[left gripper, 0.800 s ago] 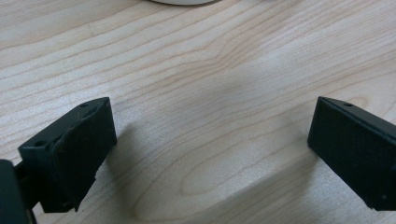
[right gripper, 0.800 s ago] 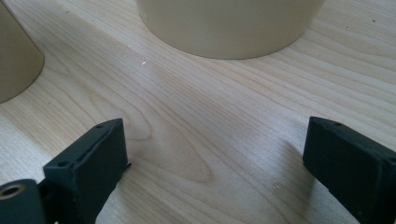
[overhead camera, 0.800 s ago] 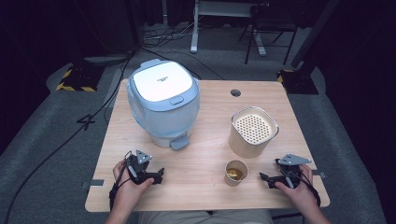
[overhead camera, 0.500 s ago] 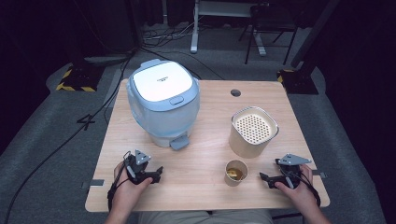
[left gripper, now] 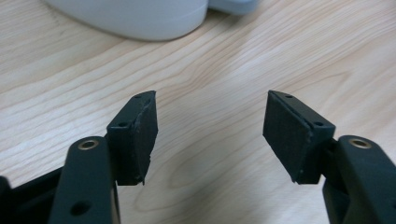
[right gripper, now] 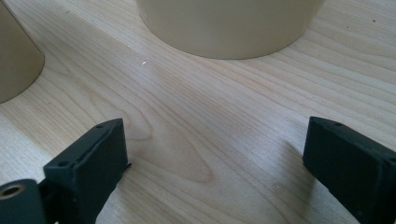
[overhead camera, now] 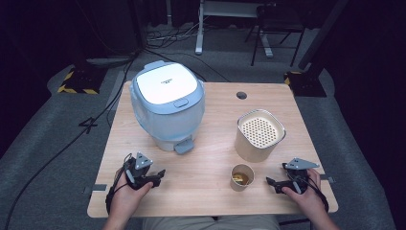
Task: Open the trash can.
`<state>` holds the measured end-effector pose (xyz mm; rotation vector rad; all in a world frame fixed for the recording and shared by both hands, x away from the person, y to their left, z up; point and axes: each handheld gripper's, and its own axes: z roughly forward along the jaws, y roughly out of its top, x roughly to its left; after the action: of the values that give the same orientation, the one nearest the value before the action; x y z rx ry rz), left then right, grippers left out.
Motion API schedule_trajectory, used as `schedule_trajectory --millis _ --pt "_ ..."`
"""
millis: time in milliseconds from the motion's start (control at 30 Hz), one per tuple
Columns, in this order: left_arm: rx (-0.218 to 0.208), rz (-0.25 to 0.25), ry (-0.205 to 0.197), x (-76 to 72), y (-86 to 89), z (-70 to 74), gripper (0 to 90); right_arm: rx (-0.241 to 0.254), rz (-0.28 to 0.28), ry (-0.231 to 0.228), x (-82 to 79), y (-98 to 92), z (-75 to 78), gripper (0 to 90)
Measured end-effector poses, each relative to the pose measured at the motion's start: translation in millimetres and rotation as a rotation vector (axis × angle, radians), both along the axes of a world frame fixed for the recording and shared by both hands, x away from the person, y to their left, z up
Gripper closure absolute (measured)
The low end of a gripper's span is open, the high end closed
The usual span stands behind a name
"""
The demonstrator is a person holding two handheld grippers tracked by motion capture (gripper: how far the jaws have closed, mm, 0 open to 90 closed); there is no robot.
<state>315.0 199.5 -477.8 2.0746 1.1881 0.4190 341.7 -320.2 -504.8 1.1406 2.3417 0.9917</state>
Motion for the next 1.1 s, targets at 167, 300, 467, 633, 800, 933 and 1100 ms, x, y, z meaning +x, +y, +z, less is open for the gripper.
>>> schedule_trajectory --millis 167,300,467,633,800,933,1100 --pt "-0.025 -0.038 -0.017 -2.7 0.9 13.8 39.8 0.002 0.002 0.001 0.1 -0.3 0.0 6.8" --pt "-0.029 -0.062 -0.025 -3.4 1.5 21.5 41.8 0.007 0.005 0.002 0.2 -0.6 -0.1 7.0" --pt "-0.032 -0.063 0.002 -3.8 0.8 32.1 43.0 0.008 0.006 0.002 0.2 -0.7 -0.2 7.0" --pt "-0.044 -0.076 -0.01 -3.8 2.8 41.8 43.8 0.008 0.006 0.002 0.1 -0.6 -0.2 7.0" --pt "-0.05 -0.106 -0.058 -2.7 8.2 59.4 44.8 0.006 0.003 0.0 -0.1 -0.6 -0.3 7.1" --pt "-0.053 -0.15 -0.087 -1.9 12.6 69.1 45.8 0.007 0.005 0.001 0.0 -0.6 -0.3 7.1" --pt "-0.091 -0.192 -0.143 -0.7 19.9 86.3 45.9 0.007 0.003 0.0 -0.1 -0.6 -0.3 7.1"
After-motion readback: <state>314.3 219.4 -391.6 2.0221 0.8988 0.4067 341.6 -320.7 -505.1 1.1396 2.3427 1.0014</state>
